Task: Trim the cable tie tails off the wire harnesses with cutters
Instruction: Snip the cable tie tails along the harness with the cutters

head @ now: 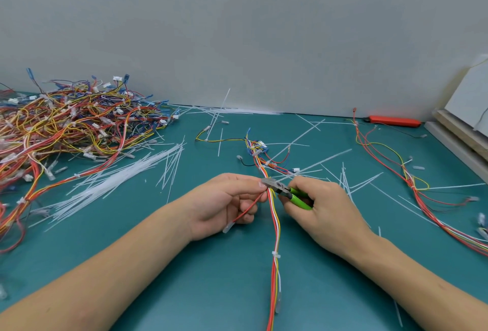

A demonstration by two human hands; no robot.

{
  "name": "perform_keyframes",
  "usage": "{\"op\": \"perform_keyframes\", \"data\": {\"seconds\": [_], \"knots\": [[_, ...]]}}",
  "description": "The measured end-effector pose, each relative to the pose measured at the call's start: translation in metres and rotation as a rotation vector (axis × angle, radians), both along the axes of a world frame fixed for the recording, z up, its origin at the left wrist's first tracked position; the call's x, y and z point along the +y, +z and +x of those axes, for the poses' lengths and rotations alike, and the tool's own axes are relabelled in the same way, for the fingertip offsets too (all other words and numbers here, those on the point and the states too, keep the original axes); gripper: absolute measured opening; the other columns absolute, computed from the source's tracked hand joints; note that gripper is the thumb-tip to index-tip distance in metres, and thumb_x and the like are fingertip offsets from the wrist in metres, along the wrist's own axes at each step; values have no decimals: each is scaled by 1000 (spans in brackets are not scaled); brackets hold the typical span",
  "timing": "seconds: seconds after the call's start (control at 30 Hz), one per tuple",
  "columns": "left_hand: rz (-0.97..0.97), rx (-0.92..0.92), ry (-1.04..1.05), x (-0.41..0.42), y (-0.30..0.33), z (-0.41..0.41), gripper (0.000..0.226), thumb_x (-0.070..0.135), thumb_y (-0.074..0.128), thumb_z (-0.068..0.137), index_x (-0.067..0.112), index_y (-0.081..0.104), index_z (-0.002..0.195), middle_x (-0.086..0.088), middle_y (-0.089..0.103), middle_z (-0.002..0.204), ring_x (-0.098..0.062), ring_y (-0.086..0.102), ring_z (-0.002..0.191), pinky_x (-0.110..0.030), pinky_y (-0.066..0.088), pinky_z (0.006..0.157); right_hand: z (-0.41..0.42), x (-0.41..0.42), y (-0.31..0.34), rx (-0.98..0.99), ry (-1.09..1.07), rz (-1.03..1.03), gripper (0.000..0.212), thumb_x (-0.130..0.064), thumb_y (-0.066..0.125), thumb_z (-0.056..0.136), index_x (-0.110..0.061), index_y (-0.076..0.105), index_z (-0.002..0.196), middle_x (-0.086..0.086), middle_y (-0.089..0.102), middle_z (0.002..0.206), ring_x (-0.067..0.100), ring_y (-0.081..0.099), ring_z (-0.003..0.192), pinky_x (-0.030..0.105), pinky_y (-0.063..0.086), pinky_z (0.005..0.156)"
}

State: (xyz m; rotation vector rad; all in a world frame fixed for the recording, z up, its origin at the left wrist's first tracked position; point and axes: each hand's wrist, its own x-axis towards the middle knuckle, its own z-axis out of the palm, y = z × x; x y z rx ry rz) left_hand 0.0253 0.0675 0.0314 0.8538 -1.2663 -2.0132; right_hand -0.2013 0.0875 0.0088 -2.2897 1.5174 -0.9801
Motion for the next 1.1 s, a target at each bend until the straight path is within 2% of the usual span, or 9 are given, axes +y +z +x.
{"op": "perform_keyframes", "data": {"seconds": [0.2,0.33,0.4,0.77,0.93,1.03,1.1], "knots": [[3,-10,19,1,1,-1,18,14,59,96,13,73,84,1,60,73,-8,37,51,-22,40,53,1,0,0,9,-7,-1,20,-45,62,87,-26,59,81,-9,55,69,16,52,69,41,49,63],[-3,-13,16,1,2,-2,22,14,57,99,13,71,82,3,60,68,-7,37,51,-21,41,52,2,0,2,40,11,-18,16,-41,68,92,-31,69,104,-17,64,96,8,58,94,37,51,84],[-8,-16,15,1,1,-1,22,15,59,98,14,73,82,2,60,73,-7,38,52,-21,41,52,2,0,2,50,2,-21,18,-38,71,93,-32,69,110,-18,64,102,6,57,99,38,50,89],[0,1,-2,-3,-3,0,13,18,65,92,14,75,85,-1,60,77,-8,39,53,-21,39,53,3,0,5,60,-1,2,25,-44,68,93,-30,69,114,-17,66,106,7,57,103,39,48,95],[-4,0,-1,-3,-2,0,14,18,65,91,15,75,82,-1,59,76,-7,39,52,-21,39,54,3,1,6,45,8,7,27,-49,65,92,-31,69,111,-16,65,102,7,57,100,38,49,92],[-8,-2,-13,-2,-2,0,20,16,62,95,16,74,80,5,60,67,-6,39,52,-20,40,54,3,2,6,45,-7,-9,32,-59,57,90,-29,66,92,-12,61,79,11,55,79,38,50,74],[-6,-3,-8,-2,-1,1,15,18,64,91,16,74,81,4,60,70,-6,38,52,-20,39,54,3,2,5,40,-32,-19,35,-57,60,90,-24,55,77,-8,51,63,15,49,65,41,47,61]]}}
